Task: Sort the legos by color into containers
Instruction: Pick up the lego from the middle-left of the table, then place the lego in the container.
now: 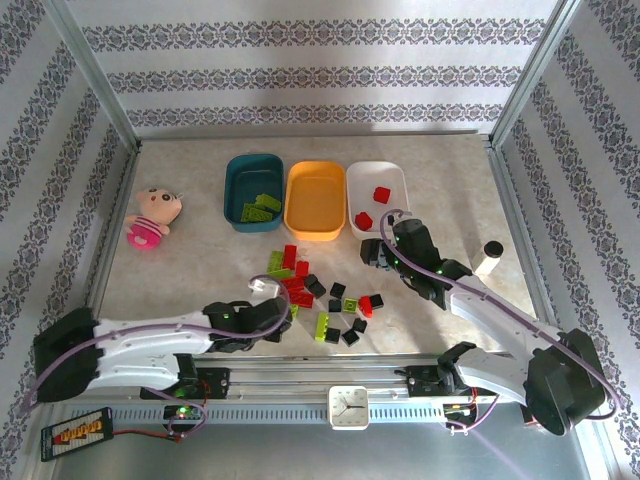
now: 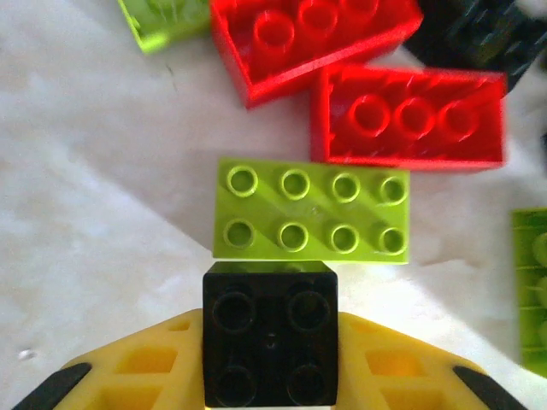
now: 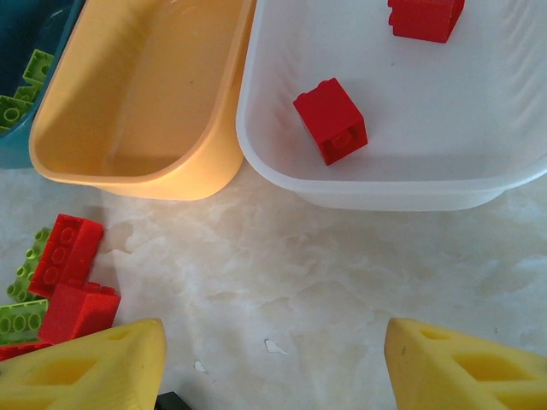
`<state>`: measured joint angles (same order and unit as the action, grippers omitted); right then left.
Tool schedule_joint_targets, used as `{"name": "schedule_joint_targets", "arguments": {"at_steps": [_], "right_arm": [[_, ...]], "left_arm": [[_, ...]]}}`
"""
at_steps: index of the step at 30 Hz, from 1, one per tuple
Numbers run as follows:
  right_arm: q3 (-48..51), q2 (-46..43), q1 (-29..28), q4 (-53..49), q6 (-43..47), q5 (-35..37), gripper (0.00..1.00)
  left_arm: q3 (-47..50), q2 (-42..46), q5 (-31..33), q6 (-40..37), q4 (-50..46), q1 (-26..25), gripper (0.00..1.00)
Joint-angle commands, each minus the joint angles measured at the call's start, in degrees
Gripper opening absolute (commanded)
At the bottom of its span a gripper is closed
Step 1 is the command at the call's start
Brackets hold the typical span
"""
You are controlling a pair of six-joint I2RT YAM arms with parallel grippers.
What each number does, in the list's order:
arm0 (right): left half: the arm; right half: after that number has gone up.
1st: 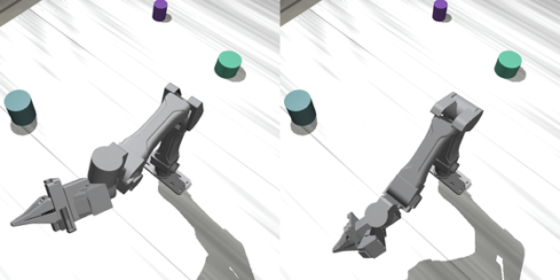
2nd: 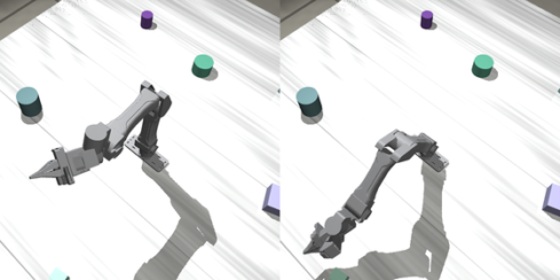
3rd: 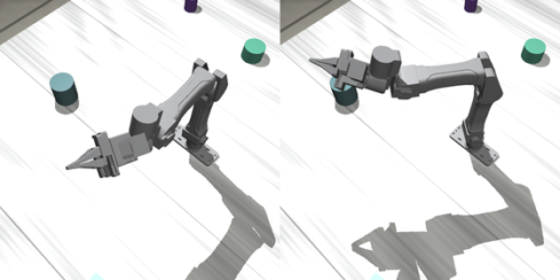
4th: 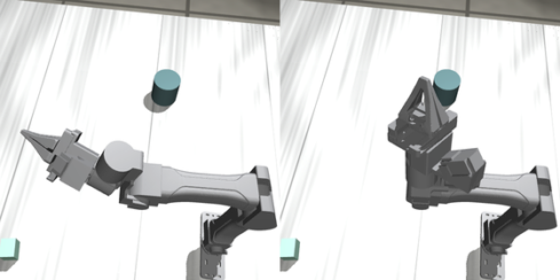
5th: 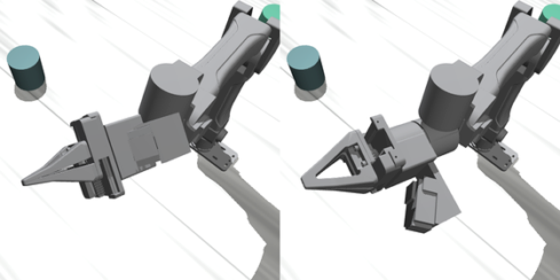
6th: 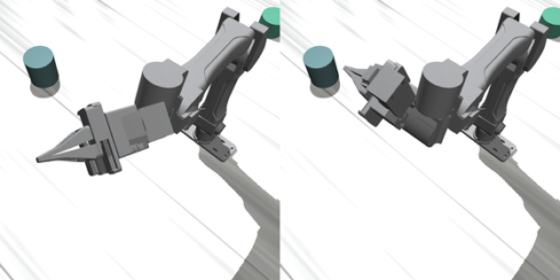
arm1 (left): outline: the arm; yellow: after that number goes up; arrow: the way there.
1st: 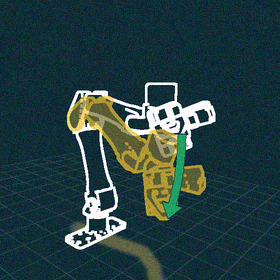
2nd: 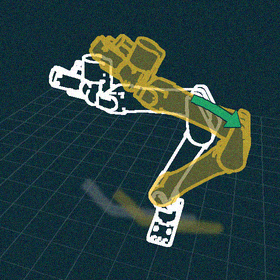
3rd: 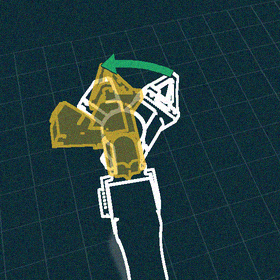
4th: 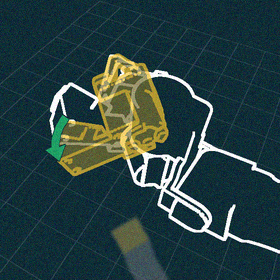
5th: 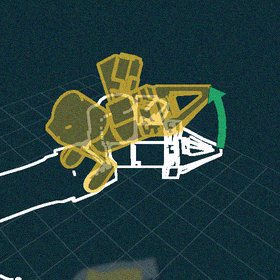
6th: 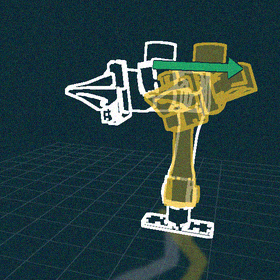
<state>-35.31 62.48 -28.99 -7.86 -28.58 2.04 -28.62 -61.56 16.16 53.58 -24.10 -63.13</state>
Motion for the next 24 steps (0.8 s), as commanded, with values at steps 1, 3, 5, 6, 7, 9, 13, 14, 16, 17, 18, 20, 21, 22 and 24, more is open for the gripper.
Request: {"name": "schedule_joint_targets", "arguments": {"at_steps": [1,3,5,6,7,9,13,14,16,17,18,20,21,22,24], "right_arm": [[1.03,-1.58,0.52,0.78,-0.97,-0.93,0.68],[1.25,-2.07,0.65,0.80,-1.17,-0.97,0.68],[1.50,-2.42,0.78,0.77,-1.32,-0.68,0.68],[1.61,-2.43,0.87,0.82,-1.44,-0.69,0.68],[1.65,-2.45,0.95,0.81,-1.54,-0.75,0.68],[1.64,-2.30,1.21,0.57,-1.63,-0.88,0.68],[1.65,-1.93,1.39,0.70,-2.01,-1.00,0.68],[1.65,-1.74,1.40,0.79,-2.04,-1.04,0.68],[1.65,-1.21,1.40,0.78,-2.03,-1.02,0.68],[1.65,-0.97,1.40,0.82,-2.03,-1.07,0.68],[1.73,-0.71,1.40,0.82,-2.01,-1.08,0.68],[1.91,-0.39,1.38,0.72,-1.86,-1.08,0.68],[2.15,-0.31,1.40,0.54,-1.81,-1.08,0.68],[2.31,-0.26,1.40,0.56,-1.75,-1.25,0.68],[2.73,-0.55,1.39,0.14,-1.61,-1.43,0.68]], "left_arm": [[-0.84,9.67,1.48,-1.97,-7.89,4.91,0.28],[-2.97,15.10,0.22,-5.46,-9.43,9.92,0.28],[-6.23,16.92,-1.61,-9.74,-9.41,15.00,0.28],[-8.46,16.32,-3.18,-12.03,-9.33,17.56,0.28],[-10.45,15.00,-4.44,-13.63,-8.89,19.65,0.28],[-14.65,10.63,-6.61,-17.50,-7.06,23.41,0.27],[-22.32,-2.16,-13.64,-21.41,1.07,29.31,0.27],[-25.36,-6.85,-14.73,-22.19,2.47,29.85,0.26],[-31.59,-16.20,-16.21,-23.55,4.14,30.08,0.25],[-34.93,-20.95,-16.71,-24.08,4.48,30.08,0.24],[-38.70,-25.62,-17.18,-24.60,4.77,30.15,0.23],[-45.02,-33.46,-17.29,-25.38,4.90,30.25,0.23],[-48.46,-37.23,-16.86,-25.89,4.26,30.35,0.23],[-51.95,-41.09,-16.65,-26.22,3.30,30.53,0.22],[-57.69,-47.54,-16.36,-26.58,1.41,31.12,0.22]]}}
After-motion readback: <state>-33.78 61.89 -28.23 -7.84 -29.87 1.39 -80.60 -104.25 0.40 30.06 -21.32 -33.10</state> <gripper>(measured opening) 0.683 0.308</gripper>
